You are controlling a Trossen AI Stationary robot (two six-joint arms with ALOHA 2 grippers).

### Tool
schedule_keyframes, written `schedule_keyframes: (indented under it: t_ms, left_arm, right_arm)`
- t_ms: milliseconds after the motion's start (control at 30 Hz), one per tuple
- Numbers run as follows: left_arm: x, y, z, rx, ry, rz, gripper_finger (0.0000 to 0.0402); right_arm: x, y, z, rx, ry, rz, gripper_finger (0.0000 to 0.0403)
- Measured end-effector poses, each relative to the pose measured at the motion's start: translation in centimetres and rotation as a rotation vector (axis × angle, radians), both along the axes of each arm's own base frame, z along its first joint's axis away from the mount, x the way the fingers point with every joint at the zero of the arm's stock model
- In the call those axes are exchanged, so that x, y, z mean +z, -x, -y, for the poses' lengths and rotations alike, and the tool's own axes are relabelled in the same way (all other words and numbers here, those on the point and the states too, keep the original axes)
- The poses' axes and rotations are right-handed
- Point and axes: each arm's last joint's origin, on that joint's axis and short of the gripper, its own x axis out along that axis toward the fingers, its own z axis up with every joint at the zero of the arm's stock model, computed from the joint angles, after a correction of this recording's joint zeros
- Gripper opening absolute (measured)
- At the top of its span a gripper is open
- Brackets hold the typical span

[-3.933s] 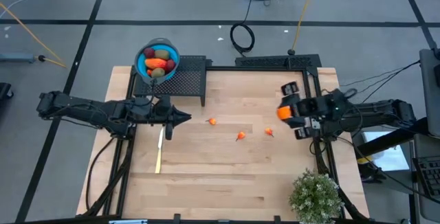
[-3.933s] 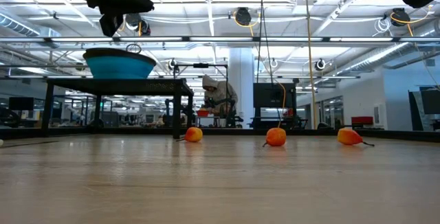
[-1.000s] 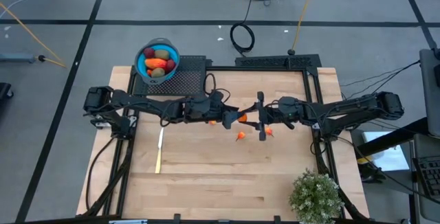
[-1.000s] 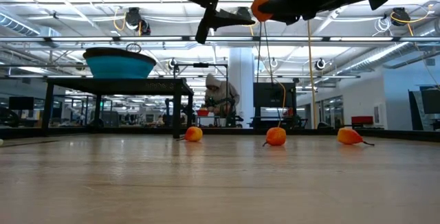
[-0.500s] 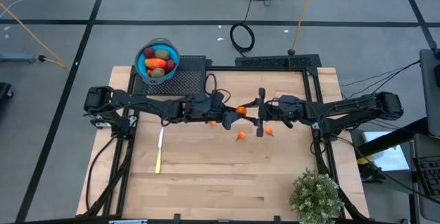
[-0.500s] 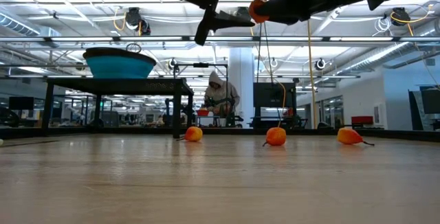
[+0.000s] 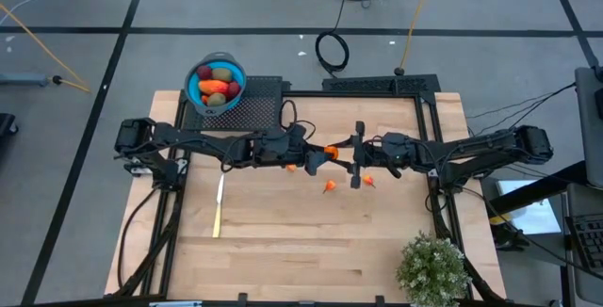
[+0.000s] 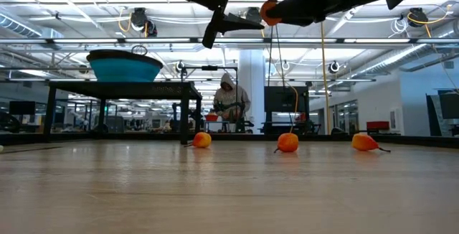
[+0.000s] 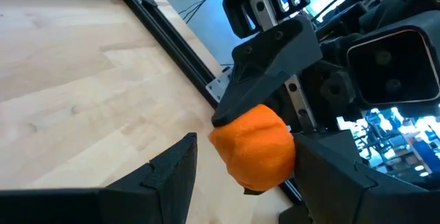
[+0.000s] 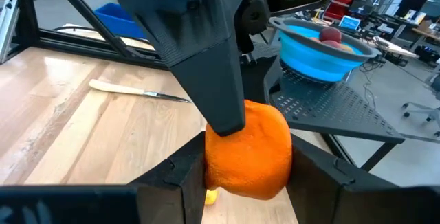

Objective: Pick & Place Fruit
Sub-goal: Put the tangerine into the blue strainer bowl on the shelf

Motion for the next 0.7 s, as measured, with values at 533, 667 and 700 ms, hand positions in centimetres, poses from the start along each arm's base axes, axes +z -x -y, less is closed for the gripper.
schedule_keyframes:
  t_ms: [533, 667, 700]
  left_arm:
    - [0.00, 0.00, 0.04, -0.005, 0.030, 0.002, 0.0163]
    - [0.08, -0.01, 0.09, -0.010, 0.031, 0.009, 0.0107]
    - [0.07, -0.01, 0.10, -0.011, 0.031, 0.008, 0.0096]
  right_arm:
    - [-0.01, -0.01, -0.11, -0.002, -0.043, 0.005, 0.0155]
    - [-0.03, -0.01, -0.42, 0.005, -0.042, 0.003, 0.0155]
    - [-0.06, 0.00, -0.49, 0.008, -0.042, 0.000, 0.0156]
